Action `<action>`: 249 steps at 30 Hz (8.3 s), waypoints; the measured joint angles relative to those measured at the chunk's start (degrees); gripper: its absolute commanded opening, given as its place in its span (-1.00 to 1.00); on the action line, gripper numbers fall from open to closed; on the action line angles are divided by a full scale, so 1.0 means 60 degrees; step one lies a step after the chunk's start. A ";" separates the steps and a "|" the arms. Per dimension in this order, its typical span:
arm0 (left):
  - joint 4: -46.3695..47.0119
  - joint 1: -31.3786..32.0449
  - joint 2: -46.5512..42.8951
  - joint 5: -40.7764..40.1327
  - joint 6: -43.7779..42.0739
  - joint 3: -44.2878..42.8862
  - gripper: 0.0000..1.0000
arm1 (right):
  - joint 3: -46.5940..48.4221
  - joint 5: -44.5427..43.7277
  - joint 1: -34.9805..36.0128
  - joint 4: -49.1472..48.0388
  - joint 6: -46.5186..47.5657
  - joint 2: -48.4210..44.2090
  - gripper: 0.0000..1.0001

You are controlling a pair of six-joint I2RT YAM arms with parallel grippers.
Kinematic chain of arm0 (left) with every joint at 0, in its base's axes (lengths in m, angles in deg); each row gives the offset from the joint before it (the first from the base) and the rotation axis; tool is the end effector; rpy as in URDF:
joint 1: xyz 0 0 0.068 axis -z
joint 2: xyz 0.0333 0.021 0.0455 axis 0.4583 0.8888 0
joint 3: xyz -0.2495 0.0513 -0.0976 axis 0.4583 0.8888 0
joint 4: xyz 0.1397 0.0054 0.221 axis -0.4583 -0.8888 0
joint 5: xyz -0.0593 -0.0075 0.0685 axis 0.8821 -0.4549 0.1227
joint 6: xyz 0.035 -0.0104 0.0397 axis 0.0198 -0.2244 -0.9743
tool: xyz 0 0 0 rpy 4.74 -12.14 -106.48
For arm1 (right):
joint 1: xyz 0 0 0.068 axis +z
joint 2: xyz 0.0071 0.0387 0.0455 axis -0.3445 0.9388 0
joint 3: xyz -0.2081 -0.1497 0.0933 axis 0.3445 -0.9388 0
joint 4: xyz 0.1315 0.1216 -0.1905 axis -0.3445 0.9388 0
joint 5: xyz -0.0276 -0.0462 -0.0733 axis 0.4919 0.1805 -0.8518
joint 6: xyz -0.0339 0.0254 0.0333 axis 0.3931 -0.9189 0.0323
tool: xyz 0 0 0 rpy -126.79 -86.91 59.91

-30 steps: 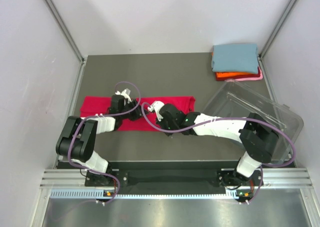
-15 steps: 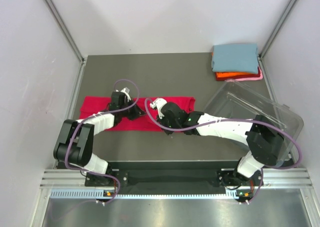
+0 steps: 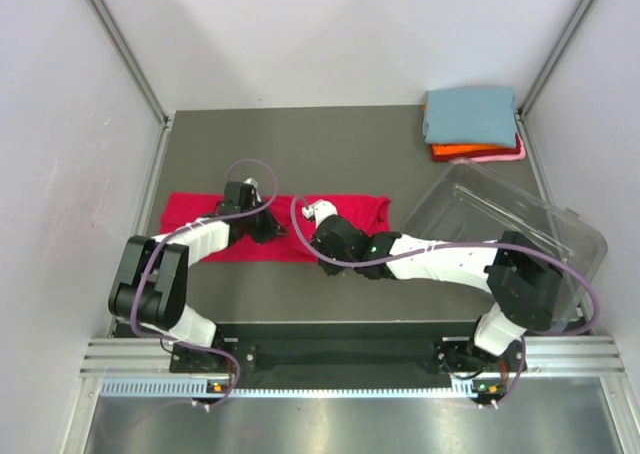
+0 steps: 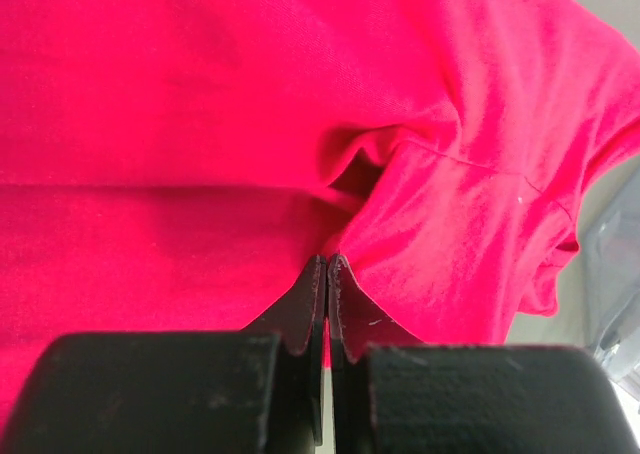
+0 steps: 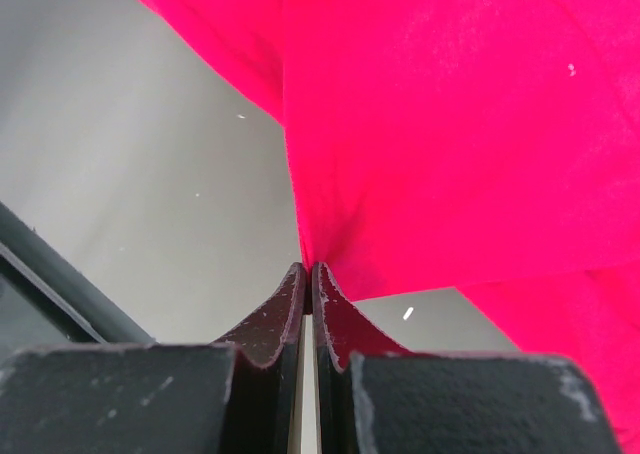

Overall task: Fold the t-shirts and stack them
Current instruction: Fold the tshirt

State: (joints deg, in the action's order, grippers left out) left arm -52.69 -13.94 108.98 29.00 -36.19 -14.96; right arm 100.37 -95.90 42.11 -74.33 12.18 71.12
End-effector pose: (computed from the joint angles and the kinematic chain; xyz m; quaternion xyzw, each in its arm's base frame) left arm 0.2789 -0.0773 0.1580 -0.1758 0.9119 -0.2880 0.2337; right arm 0.1649 0.3010 0.2150 -0.2882 0.8744 0.2000 0.3351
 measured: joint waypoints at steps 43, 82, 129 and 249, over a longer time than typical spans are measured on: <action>-0.1512 0.0047 0.0029 -0.0801 -0.0630 -0.1009 -1.00 | -0.0117 -0.3126 0.0947 0.0004 -0.3217 0.0925 -1.00; -0.4193 -0.3166 0.2747 -0.2251 -0.1727 -0.5042 -0.47 | 0.3497 0.0725 -0.5173 0.2324 0.0954 0.2481 -0.58; -0.4317 -0.4040 0.2820 -0.2259 -0.2484 -0.5883 -0.35 | 0.4845 -0.0022 -0.6003 0.3198 0.1461 0.2561 -0.58; -0.3697 -0.6371 0.3610 -0.2652 -0.2812 -0.5486 -0.34 | 0.1734 0.0579 -0.6499 0.1581 -0.4167 0.1719 -0.29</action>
State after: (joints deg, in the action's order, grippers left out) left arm -74.88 -52.16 130.64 13.08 -53.06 -47.88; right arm 110.77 -92.42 3.11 -64.85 -12.83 81.43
